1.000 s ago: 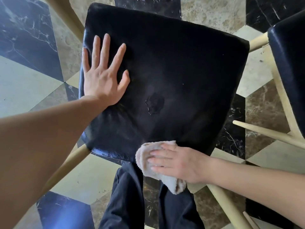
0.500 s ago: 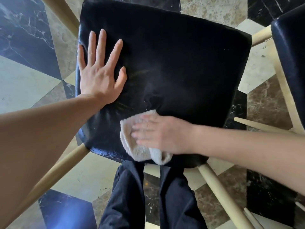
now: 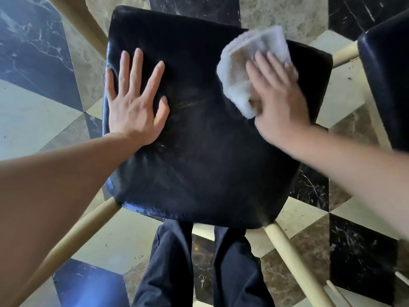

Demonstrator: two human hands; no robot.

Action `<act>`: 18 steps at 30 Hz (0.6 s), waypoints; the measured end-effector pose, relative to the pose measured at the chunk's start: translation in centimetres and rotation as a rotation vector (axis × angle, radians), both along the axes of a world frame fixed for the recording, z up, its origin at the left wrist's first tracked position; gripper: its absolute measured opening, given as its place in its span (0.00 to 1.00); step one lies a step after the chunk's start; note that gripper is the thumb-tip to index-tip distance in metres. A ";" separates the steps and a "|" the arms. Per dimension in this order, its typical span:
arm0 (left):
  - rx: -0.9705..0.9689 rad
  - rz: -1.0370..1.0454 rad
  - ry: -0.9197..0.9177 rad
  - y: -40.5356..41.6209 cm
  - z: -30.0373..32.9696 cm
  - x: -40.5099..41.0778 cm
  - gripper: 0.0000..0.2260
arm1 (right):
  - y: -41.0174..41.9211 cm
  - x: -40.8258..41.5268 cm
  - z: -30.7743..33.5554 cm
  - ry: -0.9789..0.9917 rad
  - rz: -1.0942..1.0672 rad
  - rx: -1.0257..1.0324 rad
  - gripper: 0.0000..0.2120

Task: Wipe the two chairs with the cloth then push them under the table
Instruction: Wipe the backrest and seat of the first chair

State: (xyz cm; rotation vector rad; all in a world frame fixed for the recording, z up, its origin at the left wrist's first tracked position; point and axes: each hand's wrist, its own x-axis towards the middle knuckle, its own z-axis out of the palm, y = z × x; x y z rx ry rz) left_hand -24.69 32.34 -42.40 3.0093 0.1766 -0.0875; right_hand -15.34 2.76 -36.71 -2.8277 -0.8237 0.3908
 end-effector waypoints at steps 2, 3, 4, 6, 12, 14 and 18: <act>-0.001 -0.001 0.000 0.1 -0.1 -0.1 0.30 | 0.6 -5.4 -0.3 0.040 -0.079 0.036 0.37; 0.000 -0.001 0.004 0.1 -0.1 -0.1 0.30 | 0.5 -8.3 -0.4 0.073 -0.021 0.059 0.36; -0.001 0.001 0.008 0.1 -0.1 -0.2 0.30 | 0.1 -11.1 -0.4 0.108 0.097 0.085 0.35; -0.006 0.004 0.011 0.0 -0.1 -0.2 0.30 | -1.5 -15.9 -0.2 0.162 0.433 0.082 0.33; 0.017 -0.002 0.024 0.1 0.0 -0.1 0.30 | -5.6 -15.3 -0.6 0.146 0.965 0.007 0.27; 0.016 -0.003 0.024 0.1 0.0 -0.1 0.30 | -6.7 -11.5 -0.9 0.144 0.983 0.029 0.27; 0.010 -0.002 0.028 0.2 -0.1 -0.1 0.30 | -9.6 -2.2 -0.6 0.057 0.719 -0.013 0.25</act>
